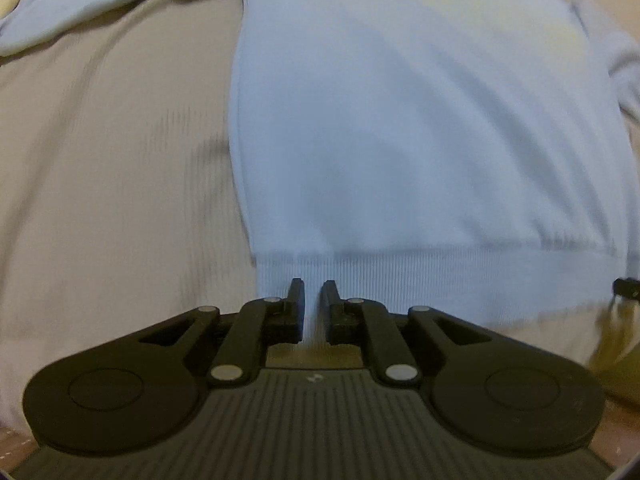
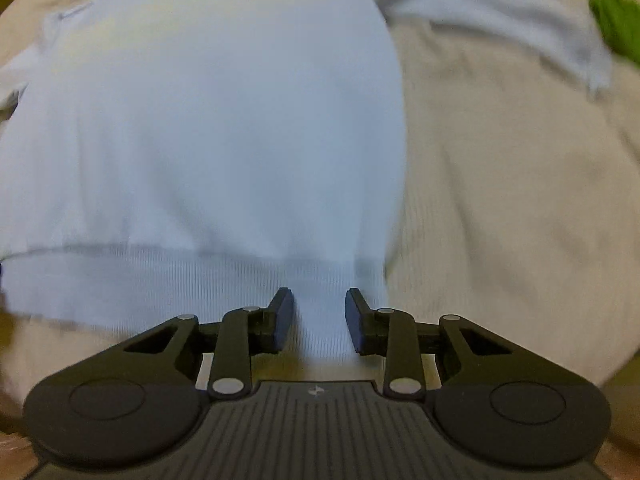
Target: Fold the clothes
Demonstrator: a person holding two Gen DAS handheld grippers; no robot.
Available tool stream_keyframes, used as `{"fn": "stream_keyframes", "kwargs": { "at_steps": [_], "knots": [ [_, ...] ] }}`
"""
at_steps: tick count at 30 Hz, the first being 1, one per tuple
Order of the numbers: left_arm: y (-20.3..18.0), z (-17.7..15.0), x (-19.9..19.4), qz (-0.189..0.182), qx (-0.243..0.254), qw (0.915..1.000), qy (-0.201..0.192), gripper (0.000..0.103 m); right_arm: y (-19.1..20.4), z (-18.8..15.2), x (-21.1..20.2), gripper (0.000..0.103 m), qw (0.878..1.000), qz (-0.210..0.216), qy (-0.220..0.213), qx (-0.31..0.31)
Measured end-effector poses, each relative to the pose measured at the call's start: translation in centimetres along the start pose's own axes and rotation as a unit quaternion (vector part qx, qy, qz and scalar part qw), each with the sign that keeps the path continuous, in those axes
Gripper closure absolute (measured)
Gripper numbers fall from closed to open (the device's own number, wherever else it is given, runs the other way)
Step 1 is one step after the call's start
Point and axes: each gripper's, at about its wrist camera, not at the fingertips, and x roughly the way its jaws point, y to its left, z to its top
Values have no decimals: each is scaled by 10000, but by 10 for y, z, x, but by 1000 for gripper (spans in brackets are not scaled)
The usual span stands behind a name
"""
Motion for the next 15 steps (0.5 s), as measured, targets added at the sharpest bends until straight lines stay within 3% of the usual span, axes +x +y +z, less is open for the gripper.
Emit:
{"fn": "stream_keyframes", "kwargs": {
  "at_steps": [3,6,8,11,15],
  "knots": [
    [-5,-6,-12,80,7,9997,248,95,-17,-6,-11,68,9989,217,218,349],
    [-23,3,-35,-171,91,9998,63,95,-48,3,-38,62,9953,348,-121,890],
    [-49,20,-44,-257,342,9990,-114,94,-73,11,-52,55,9915,368,-363,1198],
    [-98,51,-54,-231,631,9970,-396,94,-122,17,-59,55,9837,383,-638,1634],
    [-167,89,-61,-303,525,9953,-756,82,-199,42,-51,54,9707,466,-876,2190]
  ]
}}
